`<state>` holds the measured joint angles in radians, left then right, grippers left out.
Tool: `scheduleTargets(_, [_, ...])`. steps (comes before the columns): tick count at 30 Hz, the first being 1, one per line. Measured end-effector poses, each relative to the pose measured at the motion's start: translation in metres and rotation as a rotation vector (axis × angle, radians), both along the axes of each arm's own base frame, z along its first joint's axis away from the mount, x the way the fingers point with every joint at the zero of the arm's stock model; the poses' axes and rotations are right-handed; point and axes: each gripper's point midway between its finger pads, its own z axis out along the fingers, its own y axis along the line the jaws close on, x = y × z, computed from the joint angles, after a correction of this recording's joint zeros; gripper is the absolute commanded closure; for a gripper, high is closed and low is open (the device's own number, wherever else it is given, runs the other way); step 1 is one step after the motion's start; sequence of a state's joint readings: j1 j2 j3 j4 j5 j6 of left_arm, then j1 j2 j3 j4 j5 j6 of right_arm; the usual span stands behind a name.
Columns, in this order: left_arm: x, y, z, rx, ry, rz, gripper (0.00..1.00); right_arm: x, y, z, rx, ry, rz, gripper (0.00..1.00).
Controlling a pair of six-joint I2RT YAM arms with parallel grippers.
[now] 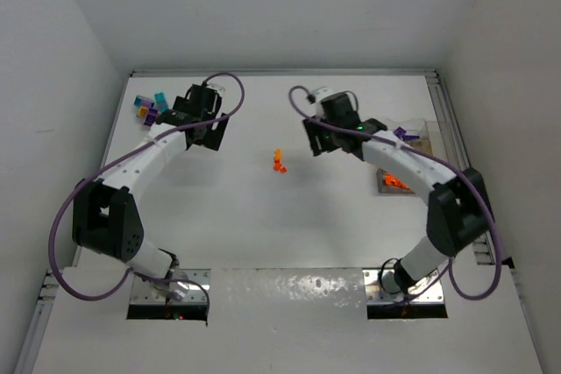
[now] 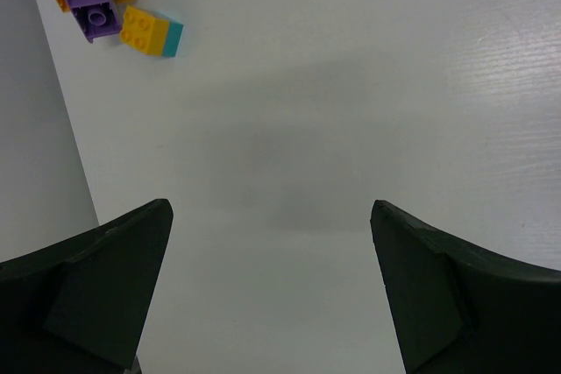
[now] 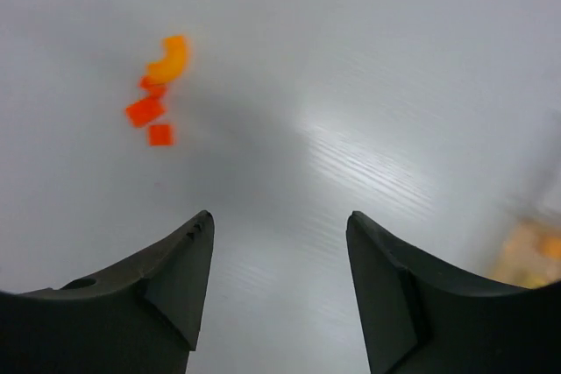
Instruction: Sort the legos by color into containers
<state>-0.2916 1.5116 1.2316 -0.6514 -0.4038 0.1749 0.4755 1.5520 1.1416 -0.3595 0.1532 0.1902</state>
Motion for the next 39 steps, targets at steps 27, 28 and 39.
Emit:
scheduleTargets(27, [-0.001,0.002,0.000,0.008,0.001,0.005,0.05,-0.020,0.117,-0.139,-0.113,0.363,0.288,0.55])
scheduleTargets(28, [-0.001,0.002,0.000,0.008,0.001,0.005,0.05,-0.018,0.119,-0.139,-0.111,0.359,0.285,0.59])
scheduleTargets(39, [-0.001,0.002,0.000,0.008,0.001,0.005,0.05,-0.006,0.128,-0.139,-0.092,0.340,0.250,1.00])
